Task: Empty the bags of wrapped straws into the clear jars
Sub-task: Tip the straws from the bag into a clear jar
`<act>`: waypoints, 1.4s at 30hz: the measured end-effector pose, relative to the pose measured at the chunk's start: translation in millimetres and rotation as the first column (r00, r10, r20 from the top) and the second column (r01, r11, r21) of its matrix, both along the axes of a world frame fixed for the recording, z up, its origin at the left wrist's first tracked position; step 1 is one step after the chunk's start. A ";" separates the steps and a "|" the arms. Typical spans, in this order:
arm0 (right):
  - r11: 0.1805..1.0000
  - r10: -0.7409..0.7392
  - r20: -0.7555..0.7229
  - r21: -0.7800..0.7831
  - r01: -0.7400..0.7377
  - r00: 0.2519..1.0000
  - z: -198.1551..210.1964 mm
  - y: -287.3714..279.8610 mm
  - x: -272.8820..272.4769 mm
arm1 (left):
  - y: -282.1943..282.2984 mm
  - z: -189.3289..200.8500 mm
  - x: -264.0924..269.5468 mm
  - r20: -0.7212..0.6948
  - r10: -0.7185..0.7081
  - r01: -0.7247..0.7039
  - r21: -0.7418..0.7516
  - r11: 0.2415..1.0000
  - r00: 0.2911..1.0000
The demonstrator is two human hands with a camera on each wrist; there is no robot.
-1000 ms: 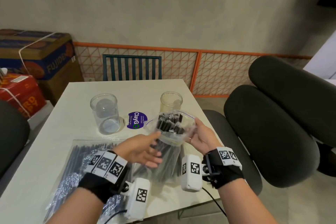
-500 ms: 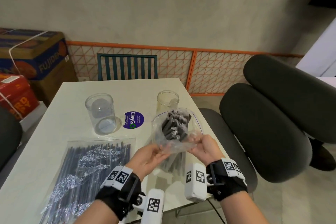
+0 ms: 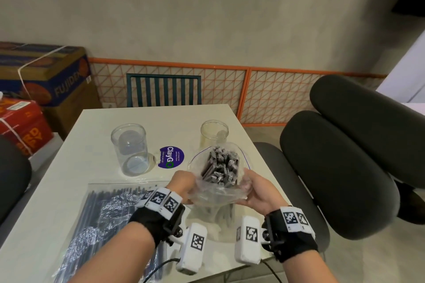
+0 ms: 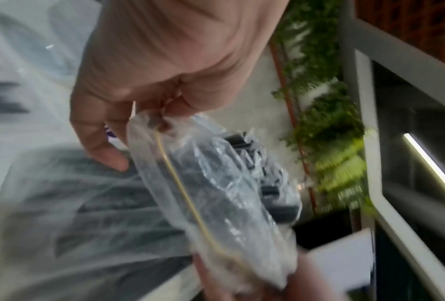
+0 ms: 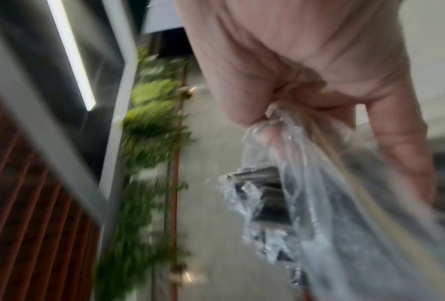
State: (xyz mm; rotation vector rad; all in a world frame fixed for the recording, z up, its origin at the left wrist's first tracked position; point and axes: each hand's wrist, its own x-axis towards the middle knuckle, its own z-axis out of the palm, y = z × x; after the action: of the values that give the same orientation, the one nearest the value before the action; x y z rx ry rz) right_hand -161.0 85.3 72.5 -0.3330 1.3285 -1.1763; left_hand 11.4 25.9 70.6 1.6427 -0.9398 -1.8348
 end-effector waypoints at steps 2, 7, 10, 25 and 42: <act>0.996 -0.077 0.166 0.048 0.070 0.983 2.4 3.2 -2.7 | -3.8 -12.3 4.7 -0.295 0.090 -0.038 0.176 0.984 0.951; 1.000 0.014 -0.052 -0.010 -0.015 0.999 -6.9 -1.0 -0.3 | -5.0 -32.7 -0.7 -0.534 0.145 -0.039 0.204 0.978 0.833; 0.991 0.050 -0.399 -0.094 -0.096 0.915 -12.3 -5.7 -5.9 | -4.9 -31.4 -5.3 -0.411 0.052 -0.013 0.098 0.995 0.910; 0.997 0.056 -0.057 -0.045 -0.059 0.997 -6.5 -16.0 -8.0 | -0.1 -35.0 -5.3 -0.529 0.192 -0.261 -0.058 0.964 0.826; 0.999 -0.054 0.095 0.015 0.052 0.994 -28.1 -28.8 -5.9 | 12.0 -39.6 -10.3 -0.526 0.356 -0.190 0.343 0.920 0.773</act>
State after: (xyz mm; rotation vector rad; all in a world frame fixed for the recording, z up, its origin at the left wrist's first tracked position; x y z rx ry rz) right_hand -166.9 56.5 44.4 -0.2307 1.2676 -1.2129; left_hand 1.1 37.9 31.0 1.1428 -0.1688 -2.1234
